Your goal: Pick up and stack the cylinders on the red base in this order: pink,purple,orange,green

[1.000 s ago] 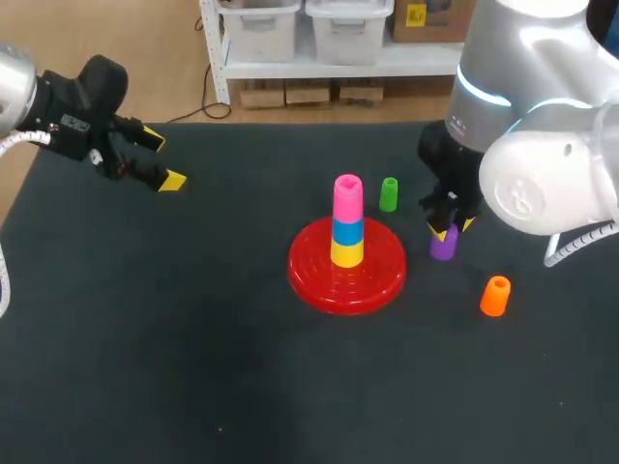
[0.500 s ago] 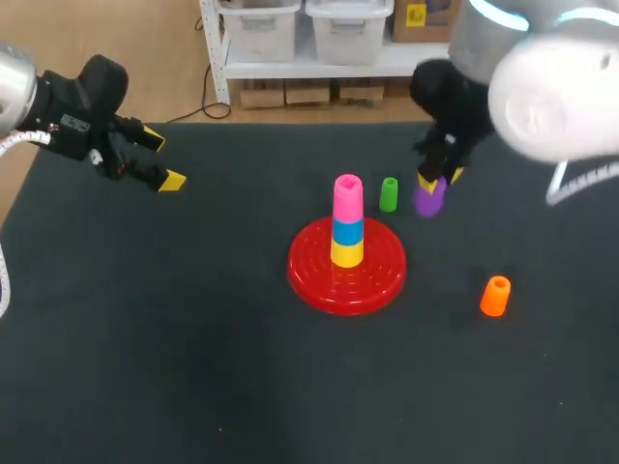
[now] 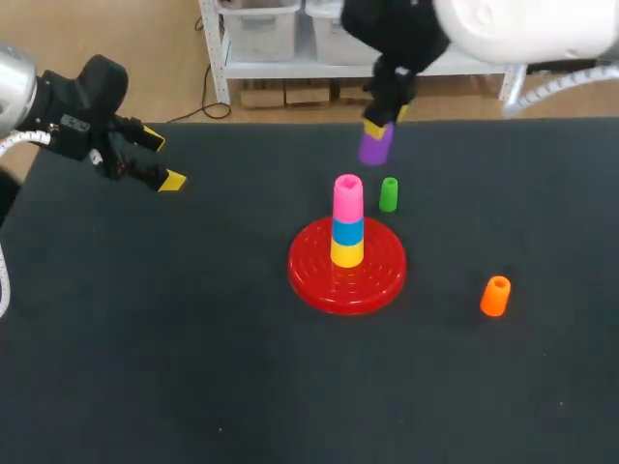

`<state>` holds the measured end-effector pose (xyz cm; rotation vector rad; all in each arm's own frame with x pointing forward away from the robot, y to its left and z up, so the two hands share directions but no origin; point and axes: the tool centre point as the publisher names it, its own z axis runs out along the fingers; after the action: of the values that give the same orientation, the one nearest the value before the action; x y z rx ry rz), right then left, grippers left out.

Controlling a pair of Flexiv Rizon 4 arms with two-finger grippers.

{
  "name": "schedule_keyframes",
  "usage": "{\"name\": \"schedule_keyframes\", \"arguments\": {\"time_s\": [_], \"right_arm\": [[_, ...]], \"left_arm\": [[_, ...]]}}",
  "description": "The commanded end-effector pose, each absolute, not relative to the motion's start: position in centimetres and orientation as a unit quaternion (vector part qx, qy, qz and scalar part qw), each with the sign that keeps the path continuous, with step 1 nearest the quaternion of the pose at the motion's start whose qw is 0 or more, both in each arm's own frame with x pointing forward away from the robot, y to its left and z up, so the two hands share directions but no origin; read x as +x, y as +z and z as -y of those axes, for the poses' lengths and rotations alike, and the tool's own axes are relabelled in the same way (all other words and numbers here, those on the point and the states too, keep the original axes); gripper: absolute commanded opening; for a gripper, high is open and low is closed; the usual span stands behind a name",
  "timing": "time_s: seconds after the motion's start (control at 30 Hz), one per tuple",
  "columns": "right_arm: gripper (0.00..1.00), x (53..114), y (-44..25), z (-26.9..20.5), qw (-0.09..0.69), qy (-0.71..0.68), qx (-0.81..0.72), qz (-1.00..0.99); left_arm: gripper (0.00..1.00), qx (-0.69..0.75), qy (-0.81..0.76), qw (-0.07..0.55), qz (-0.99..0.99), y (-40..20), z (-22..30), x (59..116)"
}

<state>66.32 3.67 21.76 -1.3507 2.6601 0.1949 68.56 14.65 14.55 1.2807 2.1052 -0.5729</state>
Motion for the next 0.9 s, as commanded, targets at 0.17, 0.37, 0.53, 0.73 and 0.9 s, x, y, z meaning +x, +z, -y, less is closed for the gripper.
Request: {"name": "schedule_keyframes", "arguments": {"time_s": [0.17,0.37,0.53,0.73,0.9], "right_arm": [[0.0,66.31,21.52,-6.2,0.042,0.092,-0.482,-0.87],[0.0,66.31,21.52,-6.2,0.042,0.092,-0.482,-0.87],[0.0,66.31,21.52,-6.2,0.042,0.092,-0.482,-0.87],[0.0,66.31,21.52,-6.2,0.042,0.092,-0.482,-0.87],[0.0,66.16,21.3,-6.11,0.029,0.082,-0.48,-0.873]], "left_arm": [[1.0,0.483,-0.217,0.304,-0.792,14.46,-14.73,68.47],[1.0,0.483,-0.217,0.304,-0.792,14.46,-14.73,68.47],[1.0,0.483,-0.217,0.304,-0.792,14.46,-14.73,68.47],[1.0,0.483,-0.217,0.304,-0.792,14.46,-14.73,68.47],[1.0,0.483,-0.217,0.304,-0.792,14.46,-14.73,68.47]]}}
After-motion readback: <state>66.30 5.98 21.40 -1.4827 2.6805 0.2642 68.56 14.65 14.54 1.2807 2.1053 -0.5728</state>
